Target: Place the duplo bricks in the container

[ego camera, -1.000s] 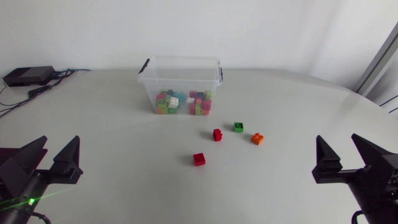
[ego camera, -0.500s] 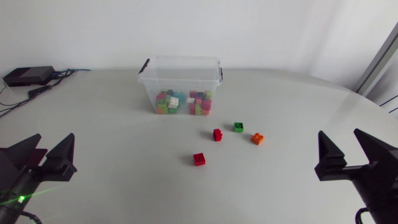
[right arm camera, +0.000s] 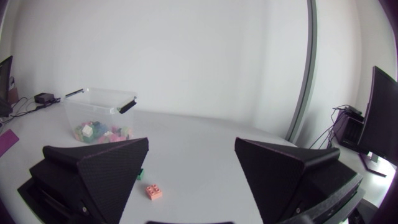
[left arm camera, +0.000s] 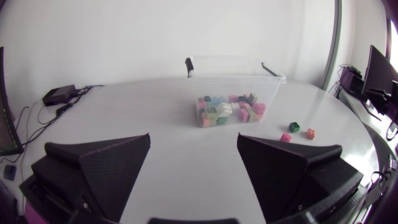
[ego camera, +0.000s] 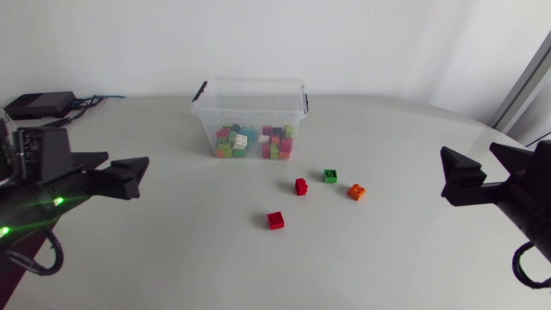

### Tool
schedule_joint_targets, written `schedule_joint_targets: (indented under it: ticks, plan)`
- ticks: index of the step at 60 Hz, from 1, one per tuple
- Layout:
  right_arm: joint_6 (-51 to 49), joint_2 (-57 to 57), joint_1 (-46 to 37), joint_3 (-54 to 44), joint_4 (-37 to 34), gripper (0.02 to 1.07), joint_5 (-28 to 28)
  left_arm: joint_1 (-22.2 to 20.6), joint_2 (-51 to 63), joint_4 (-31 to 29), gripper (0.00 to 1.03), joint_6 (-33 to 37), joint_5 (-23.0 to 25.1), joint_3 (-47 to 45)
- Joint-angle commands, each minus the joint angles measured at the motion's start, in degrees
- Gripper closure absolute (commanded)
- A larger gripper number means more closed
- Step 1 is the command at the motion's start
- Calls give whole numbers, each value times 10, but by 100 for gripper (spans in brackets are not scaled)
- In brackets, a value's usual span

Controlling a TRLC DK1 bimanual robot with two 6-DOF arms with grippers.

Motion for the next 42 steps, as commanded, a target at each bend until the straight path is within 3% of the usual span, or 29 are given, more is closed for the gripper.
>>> schedule_joint_targets:
  ticks: [1,18,25,42]
  plan:
    - [12,33,5,25,-19,7,3,-24,70,-8,8,1,-3,49]
    - [10,134,4,65,-102,7,1,-126,316,-74,8,88,-3,179]
    - [3,171,3,77,-129,7,0,-183,445,-151,8,202,-4,270]
    - [-82,222,-5,79,-141,9,-34,-234,629,-229,8,279,18,409]
